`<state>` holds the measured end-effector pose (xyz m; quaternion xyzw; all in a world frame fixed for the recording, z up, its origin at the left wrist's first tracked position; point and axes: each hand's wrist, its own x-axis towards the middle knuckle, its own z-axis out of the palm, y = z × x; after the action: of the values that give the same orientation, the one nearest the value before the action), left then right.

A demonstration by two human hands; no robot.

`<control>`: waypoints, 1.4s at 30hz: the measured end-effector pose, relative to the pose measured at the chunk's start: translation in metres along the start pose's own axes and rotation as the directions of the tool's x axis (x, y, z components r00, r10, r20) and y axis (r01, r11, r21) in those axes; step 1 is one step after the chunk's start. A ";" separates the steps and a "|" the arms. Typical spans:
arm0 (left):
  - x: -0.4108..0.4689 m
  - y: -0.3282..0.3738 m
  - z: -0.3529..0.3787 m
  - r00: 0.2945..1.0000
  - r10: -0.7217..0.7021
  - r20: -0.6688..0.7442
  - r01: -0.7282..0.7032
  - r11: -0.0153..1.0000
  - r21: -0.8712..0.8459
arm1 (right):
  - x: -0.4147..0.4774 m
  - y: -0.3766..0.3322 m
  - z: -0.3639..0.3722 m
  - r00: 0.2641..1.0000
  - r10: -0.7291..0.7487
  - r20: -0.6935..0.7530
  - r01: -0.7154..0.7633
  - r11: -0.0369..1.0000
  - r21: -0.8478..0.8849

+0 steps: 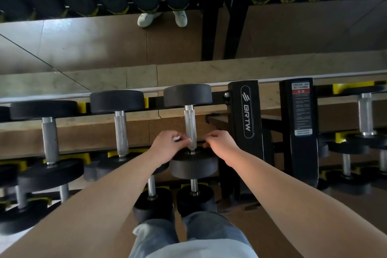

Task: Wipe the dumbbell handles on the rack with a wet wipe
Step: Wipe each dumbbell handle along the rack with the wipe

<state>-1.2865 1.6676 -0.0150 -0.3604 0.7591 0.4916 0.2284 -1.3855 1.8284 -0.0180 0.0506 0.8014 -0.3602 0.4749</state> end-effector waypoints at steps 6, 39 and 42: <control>0.018 0.017 -0.003 0.977 0.002 -0.215 -0.044 0.981 -0.190 | 0.001 0.001 0.000 1.000 -0.004 -0.001 0.004 1.000 -0.016; -0.009 0.015 0.012 0.994 0.042 -0.103 -0.052 0.994 -0.093 | -0.005 0.000 0.010 0.968 -0.230 -0.102 0.228 0.973 -0.034; -0.008 0.019 0.007 0.995 -0.048 -0.092 0.005 0.905 -0.424 | -0.010 -0.012 0.013 0.960 -0.281 0.015 0.276 0.950 0.147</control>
<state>-1.2959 1.6821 -0.0010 -0.4360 0.6399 0.6227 0.1129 -1.3754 1.8142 -0.0075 -0.0352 0.7638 -0.4812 0.4288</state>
